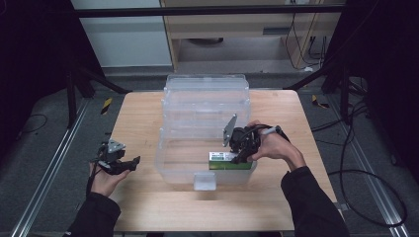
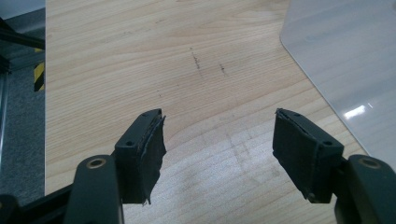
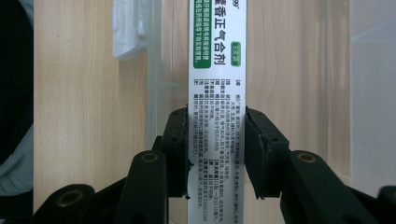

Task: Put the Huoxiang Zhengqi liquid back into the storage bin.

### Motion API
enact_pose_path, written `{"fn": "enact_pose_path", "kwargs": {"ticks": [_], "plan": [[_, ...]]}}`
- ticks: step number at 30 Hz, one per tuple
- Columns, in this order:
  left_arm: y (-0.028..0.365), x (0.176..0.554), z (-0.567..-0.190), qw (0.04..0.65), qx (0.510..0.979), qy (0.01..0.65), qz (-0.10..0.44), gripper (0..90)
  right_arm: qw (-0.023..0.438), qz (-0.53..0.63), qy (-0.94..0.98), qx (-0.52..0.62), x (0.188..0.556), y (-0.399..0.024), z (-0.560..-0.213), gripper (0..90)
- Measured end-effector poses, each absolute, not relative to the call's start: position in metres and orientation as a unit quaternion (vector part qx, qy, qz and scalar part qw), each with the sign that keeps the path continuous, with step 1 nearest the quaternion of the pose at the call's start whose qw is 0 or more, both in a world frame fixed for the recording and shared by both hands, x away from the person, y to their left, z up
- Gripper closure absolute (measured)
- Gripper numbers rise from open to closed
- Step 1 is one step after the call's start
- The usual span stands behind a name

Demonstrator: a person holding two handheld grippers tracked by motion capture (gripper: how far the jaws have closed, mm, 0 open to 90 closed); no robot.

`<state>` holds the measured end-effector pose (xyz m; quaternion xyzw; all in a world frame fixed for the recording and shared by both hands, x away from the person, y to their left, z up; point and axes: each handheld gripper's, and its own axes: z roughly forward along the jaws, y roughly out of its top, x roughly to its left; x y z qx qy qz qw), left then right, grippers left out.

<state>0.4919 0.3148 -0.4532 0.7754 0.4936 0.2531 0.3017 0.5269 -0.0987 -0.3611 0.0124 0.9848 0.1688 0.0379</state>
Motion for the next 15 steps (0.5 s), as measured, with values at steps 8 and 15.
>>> {"fn": "enact_pose_path", "kwargs": {"ticks": [8,15], "plan": [[0.315,0.492,-0.4534,0.301,0.776,0.494,0.253,33.4,0.037,0.16,0.986,0.013,0.5265,-0.0962,-0.3665,63.5],[0.3151,0.4919,-0.4532,0.301,0.776,0.494,0.253,33.4,0.037,0.147,0.988,0.012,0.5265,-0.0929,-0.3712,63.4]]}}
